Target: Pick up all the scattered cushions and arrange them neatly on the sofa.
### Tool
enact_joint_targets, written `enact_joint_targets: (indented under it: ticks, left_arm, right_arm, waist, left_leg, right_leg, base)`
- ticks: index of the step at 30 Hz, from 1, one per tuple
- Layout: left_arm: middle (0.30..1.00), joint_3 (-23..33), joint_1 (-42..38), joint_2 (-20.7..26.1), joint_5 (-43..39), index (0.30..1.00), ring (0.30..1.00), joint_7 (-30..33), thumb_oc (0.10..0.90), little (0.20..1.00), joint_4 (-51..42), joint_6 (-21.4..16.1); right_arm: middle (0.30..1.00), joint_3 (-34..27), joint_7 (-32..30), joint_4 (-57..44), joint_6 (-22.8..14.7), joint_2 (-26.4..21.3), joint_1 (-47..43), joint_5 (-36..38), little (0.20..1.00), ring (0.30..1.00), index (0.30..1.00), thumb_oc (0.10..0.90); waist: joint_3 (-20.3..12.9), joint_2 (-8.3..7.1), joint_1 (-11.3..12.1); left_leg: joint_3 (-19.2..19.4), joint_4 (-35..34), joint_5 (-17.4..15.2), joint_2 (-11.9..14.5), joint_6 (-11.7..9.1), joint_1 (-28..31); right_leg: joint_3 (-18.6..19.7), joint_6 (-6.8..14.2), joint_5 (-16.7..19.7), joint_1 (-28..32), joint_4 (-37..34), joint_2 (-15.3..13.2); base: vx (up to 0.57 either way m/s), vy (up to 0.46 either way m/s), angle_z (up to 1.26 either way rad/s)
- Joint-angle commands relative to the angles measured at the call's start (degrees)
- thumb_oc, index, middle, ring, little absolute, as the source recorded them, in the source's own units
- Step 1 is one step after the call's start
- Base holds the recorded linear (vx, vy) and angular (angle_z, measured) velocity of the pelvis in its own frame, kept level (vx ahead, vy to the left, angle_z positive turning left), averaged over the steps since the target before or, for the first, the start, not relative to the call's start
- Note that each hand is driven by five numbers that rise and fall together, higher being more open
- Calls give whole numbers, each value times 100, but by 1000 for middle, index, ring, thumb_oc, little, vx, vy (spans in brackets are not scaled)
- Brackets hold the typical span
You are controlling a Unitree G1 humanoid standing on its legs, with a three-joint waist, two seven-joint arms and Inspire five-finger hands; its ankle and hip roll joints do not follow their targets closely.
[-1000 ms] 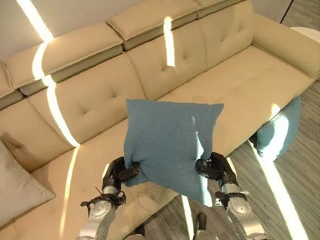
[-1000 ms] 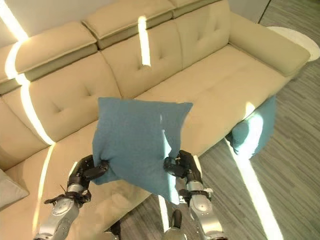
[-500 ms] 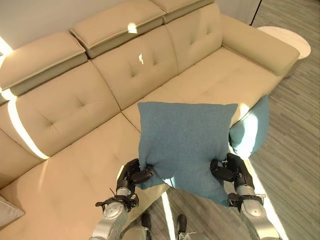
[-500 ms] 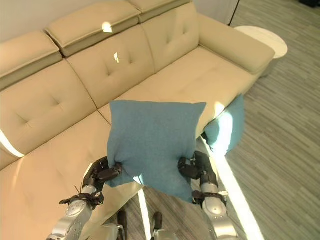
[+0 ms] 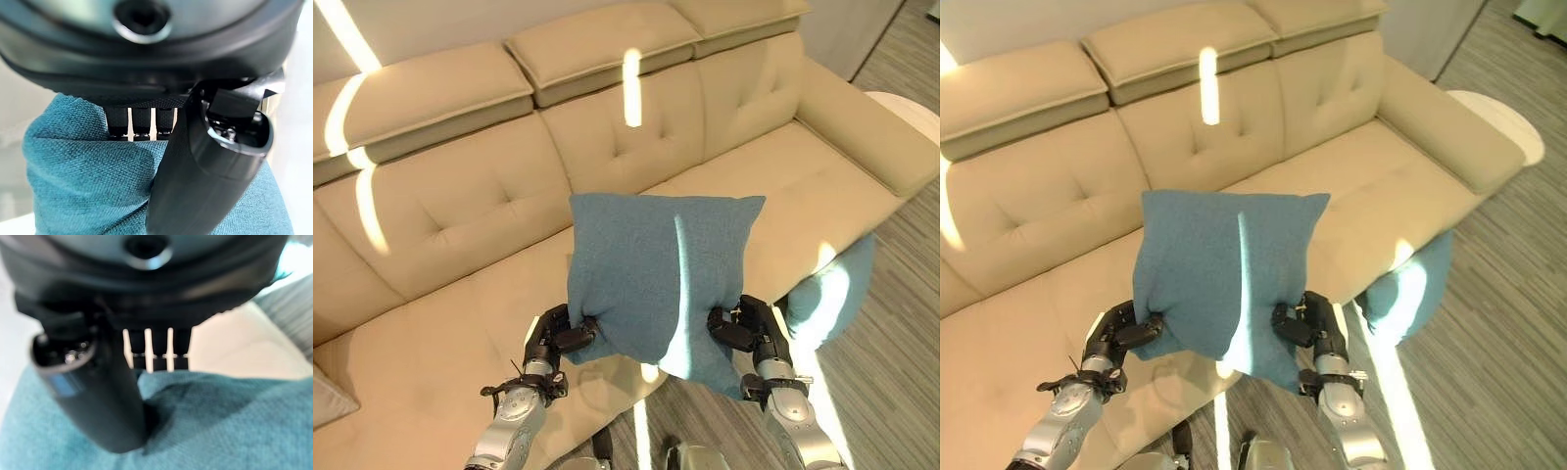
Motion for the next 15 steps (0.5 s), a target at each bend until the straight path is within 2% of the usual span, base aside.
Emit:
enact_joint_targets:
  ticks: [1,2,4,7,9,10,11,14,15]
  left_arm:
    - [300,-237,-555,-232,159,300,300,-319,400,300,-1267,-901]
    - [300,-235,-570,-245,141,300,300,-332,400,300,-1236,-914]
    - [300,-254,-581,-238,163,300,300,-361,400,300,-1215,-943]
    - [300,-237,-513,-194,199,300,300,-426,400,300,-1240,-934]
    - [300,-228,-476,-211,192,300,300,-433,400,300,-1262,-915]
    - [300,-221,-462,-245,135,300,300,-414,400,300,-1263,-923]
    - [300,-248,-492,-258,51,300,300,-440,400,300,-1243,-956]
    - [300,-325,-529,-334,-23,300,300,-452,400,300,-1260,-959]
    - [300,-325,-529,-334,-23,300,300,-452,400,300,-1260,-959]
  right_arm:
    - [300,-36,138,-936,-821,181,-552,-185,300,300,300,400]
    - [300,-55,139,-940,-811,178,-546,-180,300,300,300,400]
    - [300,-60,155,-938,-818,167,-532,-181,300,300,300,400]
    - [300,-23,203,-900,-834,154,-526,-164,300,300,300,400]
    - [300,-15,219,-889,-827,159,-509,-175,300,300,300,400]
    - [300,-34,213,-885,-837,161,-482,-175,300,300,300,400]
    - [300,-60,190,-908,-868,68,-493,-146,300,300,300,400]
    - [300,-130,160,-964,-909,-85,-478,-119,300,300,300,400]
    - [300,-130,160,-964,-909,-85,-478,-119,300,300,300,400]
  waist:
    - [-603,-124,-118]
    - [-582,-141,-148]
    - [-571,-164,-191]
    - [-660,-241,-188]
    - [-693,-265,-182]
    - [-697,-277,-178]
    - [-700,-295,-190]
    - [-643,-321,-252]
    - [-644,-319,-254]
  left_leg:
    - [-332,309,-485,-4,-394,-87]
    - [-422,308,-501,-11,-419,-70]
    - [-560,274,-528,6,-465,-15]
    - [-609,266,-608,20,-497,65]
    - [-653,271,-611,58,-531,85]
    - [-708,308,-596,136,-614,73]
    - [-743,537,-665,283,-742,-41]
    - [-675,1214,-756,452,-872,-368]
    - [-678,1221,-759,453,-873,-374]
  right_leg:
    - [492,196,723,220,-946,302]
    - [648,240,815,180,-1033,324]
    - [718,277,932,160,-1125,332]
    - [488,267,1000,390,-1385,230]
    - [467,222,961,502,-1446,252]
    - [468,176,930,540,-1427,300]
    - [289,121,903,661,-1512,326]
    - [74,-35,748,905,-1636,412]
    - [71,-35,749,904,-1637,413]
  base:
    - [113,-119,75]
    - [65,-87,89]
    - [115,-171,98]
    - [158,-217,63]
    - [86,-165,18]
    - [111,-298,31]
    - [150,-397,31]
    - [85,-260,63]
    - [29,-118,76]
